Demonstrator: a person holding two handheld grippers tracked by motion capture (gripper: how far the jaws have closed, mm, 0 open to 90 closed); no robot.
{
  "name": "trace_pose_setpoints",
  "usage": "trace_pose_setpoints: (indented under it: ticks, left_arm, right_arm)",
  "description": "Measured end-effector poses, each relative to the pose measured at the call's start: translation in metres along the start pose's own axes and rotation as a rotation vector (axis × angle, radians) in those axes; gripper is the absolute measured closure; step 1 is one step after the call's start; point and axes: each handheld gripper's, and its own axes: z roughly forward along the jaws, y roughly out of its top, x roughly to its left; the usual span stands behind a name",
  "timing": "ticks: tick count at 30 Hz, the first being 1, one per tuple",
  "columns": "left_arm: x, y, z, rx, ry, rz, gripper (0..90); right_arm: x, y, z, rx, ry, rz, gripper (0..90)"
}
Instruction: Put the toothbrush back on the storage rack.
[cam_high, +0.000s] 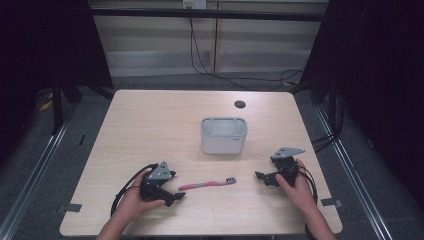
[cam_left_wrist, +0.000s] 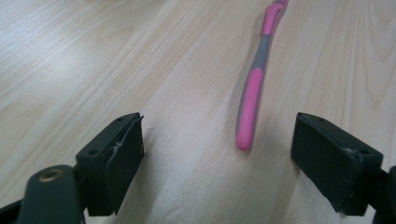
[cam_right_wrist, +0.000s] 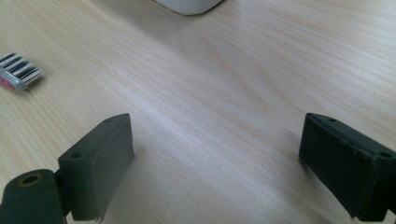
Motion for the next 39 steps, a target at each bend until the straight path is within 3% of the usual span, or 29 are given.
trace_pose_setpoints:
  ticks: [8, 10, 13, 14, 15, 16, 19, 28, 39]
  left_arm:
    - [0.000, 0.000, 0.000, 0.003, -0.004, 0.004, 14.5]
    - [0.000, 0.004, -0.002, 0.035, -0.007, -0.023, 15.2]
    - [-0.003, 0.013, -0.006, 0.136, 0.003, -0.060, 18.4]
    - [-0.002, 0.016, -0.007, 0.169, -0.007, -0.047, 20.6]
    - [-0.002, 0.016, -0.007, 0.169, -0.007, -0.047, 21.5]
    - [-0.005, 0.024, -0.009, 0.229, 0.005, -0.034, 23.9]
    - [-0.010, 0.039, -0.010, 0.240, -0.010, -0.045, 27.2]
    - [-0.018, 0.079, 0.012, 0.364, -0.042, 0.027, 35.1]
    - [-0.028, 0.107, 0.043, 0.435, -0.084, 0.106, 44.9]
  right_arm:
    - [0.000, 0.000, 0.000, 0.000, 0.000, 0.001, 9.4]
    - [0.000, 0.000, 0.000, 0.000, 0.001, 0.001, 9.4]
    - [0.000, 0.000, -0.001, 0.003, -0.005, 0.003, 9.4]
    - [0.000, 0.000, -0.001, 0.003, -0.006, 0.004, 9.4]
    - [0.000, 0.000, -0.001, 0.002, -0.006, 0.002, 9.4]
    - [0.000, 0.000, -0.001, 0.001, -0.004, 0.003, 9.4]
    - [0.000, 0.000, -0.001, 0.003, -0.006, 0.005, 9.4]
    - [0.001, 0.000, 0.000, 0.002, -0.006, 0.007, 9.4]
    - [0.001, 0.000, 0.000, 0.001, -0.008, 0.009, 9.4]
